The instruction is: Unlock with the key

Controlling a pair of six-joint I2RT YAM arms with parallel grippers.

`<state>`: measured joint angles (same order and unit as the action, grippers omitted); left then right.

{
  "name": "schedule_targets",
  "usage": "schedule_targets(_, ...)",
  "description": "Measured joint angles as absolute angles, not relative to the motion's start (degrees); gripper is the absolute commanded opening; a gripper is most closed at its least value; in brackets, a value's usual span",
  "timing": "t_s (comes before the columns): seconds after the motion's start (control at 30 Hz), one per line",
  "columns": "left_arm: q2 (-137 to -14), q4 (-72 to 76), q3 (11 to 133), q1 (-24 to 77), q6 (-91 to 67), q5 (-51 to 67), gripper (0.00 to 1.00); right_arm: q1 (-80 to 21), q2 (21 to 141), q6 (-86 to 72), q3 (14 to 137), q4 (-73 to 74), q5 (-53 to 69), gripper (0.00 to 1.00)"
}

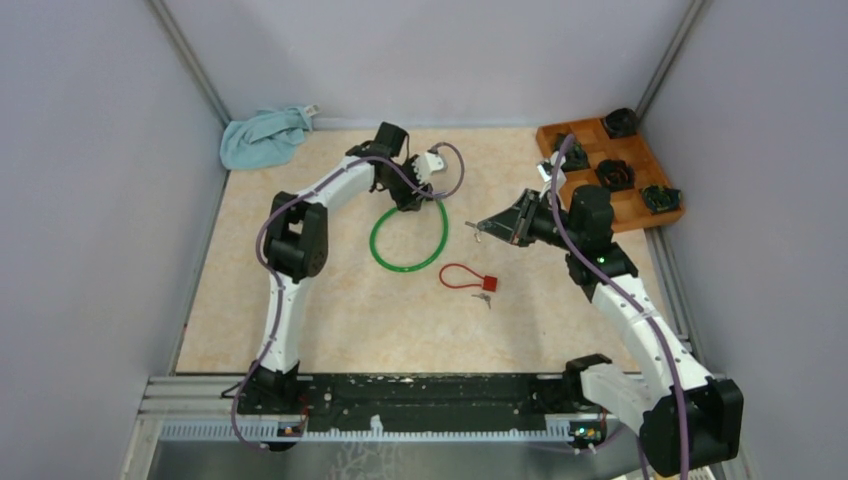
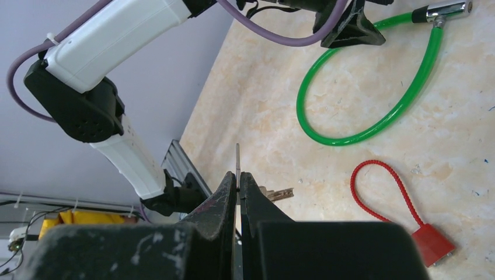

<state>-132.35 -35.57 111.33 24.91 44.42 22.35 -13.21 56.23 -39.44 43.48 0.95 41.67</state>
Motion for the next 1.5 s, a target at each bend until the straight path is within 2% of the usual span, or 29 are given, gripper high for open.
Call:
schedule_targets(0.33,-135.57,-34.63,111.96,25.26,46.19,24.67,0.44,-13.21,55.35,-39.38,43.09,2.44,41.67,0.0)
schedule_targets(0.4,-135.87,-34.41,112.2,25.39,46.17,25.17,0.3,-13.21,55.24,-39.13,43.09,2.92,41.67,0.0)
schedule_targets(0.47,-136.18,-33.93,112.46,25.54,46.09,25.74,0.05,-13.21,55.13,-38.85,43.09,3.22,41.67,0.0)
schedule_targets(0.5,-136.33,-33.63,112.51,25.65,46.0,26.17,0.0,-13.21,55.11,-38.63,43.09,3.38,41.67,0.0)
schedule_targets(0.77,-135.41,-33.43,110.32,27.27,48.12,31.09,0.0,-12.88,54.83,-36.45,43.09,6.04,41.63,0.0)
schedule_targets(0.97,-127.9,-39.83,104.25,26.89,53.47,35.4,0.0,-12.82,53.23,-34.15,43.35,6.09,40.47,0.0)
schedule_targets(1.17,-107.5,-47.24,97.3,24.14,62.67,43.97,0.0,-12.58,52.75,-32.14,46.15,5.98,39.22,0.0)
schedule_targets(1.33,-90.67,-56.18,96.27,23.09,71.7,52.66,0.0,-12.58,50.81,-31.77,46.28,3.38,39.24,0.0)
schedule_targets(1.5,-83.55,-65.32,96.4,23.57,77.78,61.21,0.0,-12.58,47.88,-33.01,45.28,-1.98,41.56,0.0)
